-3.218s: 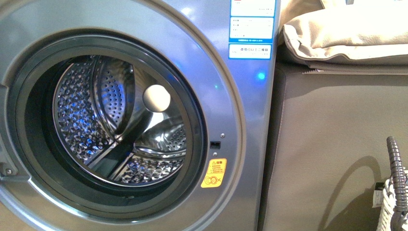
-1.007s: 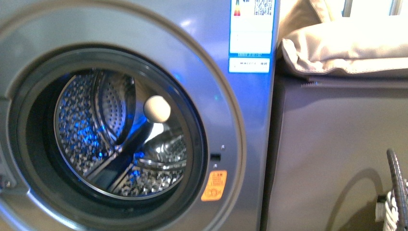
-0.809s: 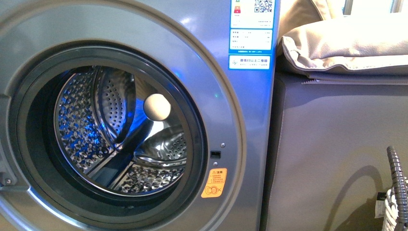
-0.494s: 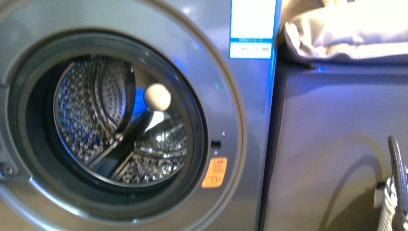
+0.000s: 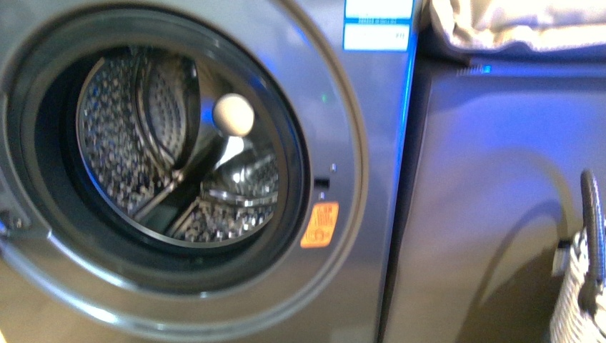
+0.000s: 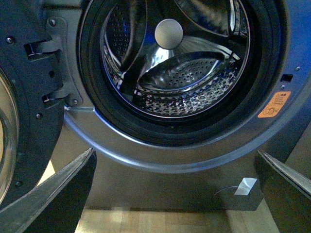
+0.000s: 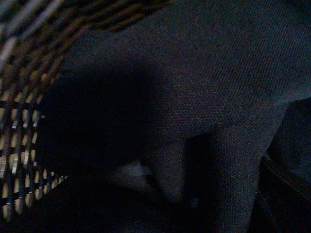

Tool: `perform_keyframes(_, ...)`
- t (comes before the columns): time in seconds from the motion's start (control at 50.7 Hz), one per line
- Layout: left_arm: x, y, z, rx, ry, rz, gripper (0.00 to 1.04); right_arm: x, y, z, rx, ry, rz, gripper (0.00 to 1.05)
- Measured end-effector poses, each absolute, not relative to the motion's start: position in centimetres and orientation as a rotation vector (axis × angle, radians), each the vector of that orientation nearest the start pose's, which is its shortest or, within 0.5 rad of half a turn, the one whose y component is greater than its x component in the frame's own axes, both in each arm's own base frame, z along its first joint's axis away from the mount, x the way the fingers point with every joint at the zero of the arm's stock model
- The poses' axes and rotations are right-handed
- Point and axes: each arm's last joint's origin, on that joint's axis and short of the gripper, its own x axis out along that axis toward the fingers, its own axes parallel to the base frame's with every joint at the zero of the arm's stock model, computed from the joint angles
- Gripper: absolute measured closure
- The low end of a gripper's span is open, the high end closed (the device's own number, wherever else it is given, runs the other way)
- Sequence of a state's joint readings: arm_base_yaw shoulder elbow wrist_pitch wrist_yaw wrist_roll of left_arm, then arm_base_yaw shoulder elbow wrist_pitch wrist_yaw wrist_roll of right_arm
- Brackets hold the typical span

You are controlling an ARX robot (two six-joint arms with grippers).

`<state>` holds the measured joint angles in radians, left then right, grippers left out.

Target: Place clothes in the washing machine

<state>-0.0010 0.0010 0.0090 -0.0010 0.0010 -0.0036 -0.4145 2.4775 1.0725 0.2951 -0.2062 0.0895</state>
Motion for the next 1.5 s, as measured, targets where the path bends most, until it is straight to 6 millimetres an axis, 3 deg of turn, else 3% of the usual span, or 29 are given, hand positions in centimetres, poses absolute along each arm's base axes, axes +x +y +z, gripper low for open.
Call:
perform_keyframes(0.454,9.7,0.0,16.6,-0.004,-0.007,-0.002,0.07,33.7,-14.7,-8.9,0.411,1.151,-0.253,0.08)
perform_keyframes(1.007,9.7,0.0,16.6,-0.004,-0.007,-0.002,0.07,32.8,-13.7,-12.9,0.475,1.151,-0.262,0.08)
perform_keyframes(1.5,9.7,0.0,16.6,-0.004,-0.007,-0.002,0.07,32.6,-14.4,-16.2,0.505,1.173,-0.282,0.08)
